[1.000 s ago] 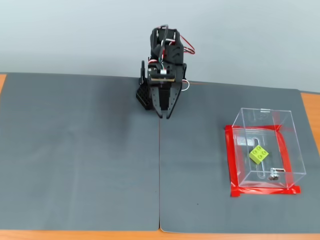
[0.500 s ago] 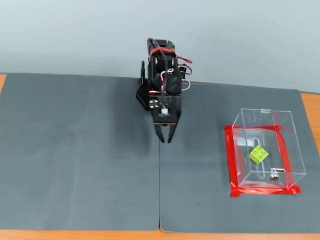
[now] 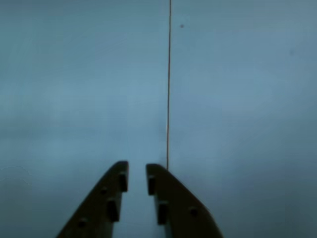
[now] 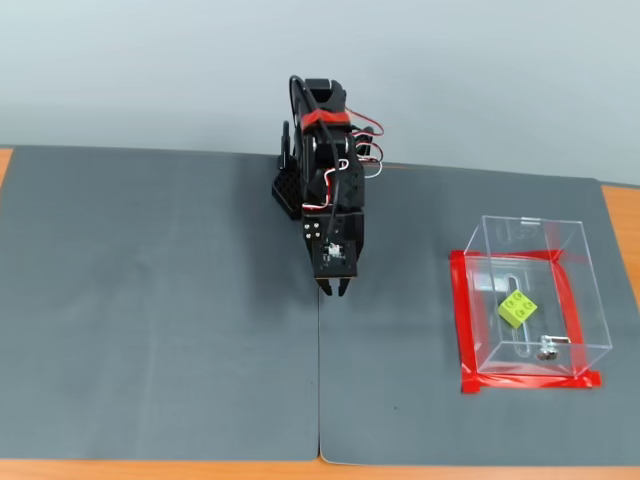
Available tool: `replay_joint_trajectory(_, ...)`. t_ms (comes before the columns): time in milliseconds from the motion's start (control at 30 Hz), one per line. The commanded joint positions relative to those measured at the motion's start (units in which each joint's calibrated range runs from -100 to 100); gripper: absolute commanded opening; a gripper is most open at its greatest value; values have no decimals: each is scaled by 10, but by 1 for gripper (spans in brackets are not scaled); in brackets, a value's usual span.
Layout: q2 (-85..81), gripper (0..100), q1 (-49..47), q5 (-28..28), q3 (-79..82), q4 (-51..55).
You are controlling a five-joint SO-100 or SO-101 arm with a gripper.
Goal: Pick the green lego block and place it into the transparent box
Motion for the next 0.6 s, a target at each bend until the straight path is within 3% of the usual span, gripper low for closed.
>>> replay_joint_trajectory(0, -3, 4, 7, -2, -3, 1)
replay_joint_trajectory(233, -3, 4, 8, -5, -38, 128)
replay_joint_trajectory(567, -2, 4, 8, -1, -41, 130)
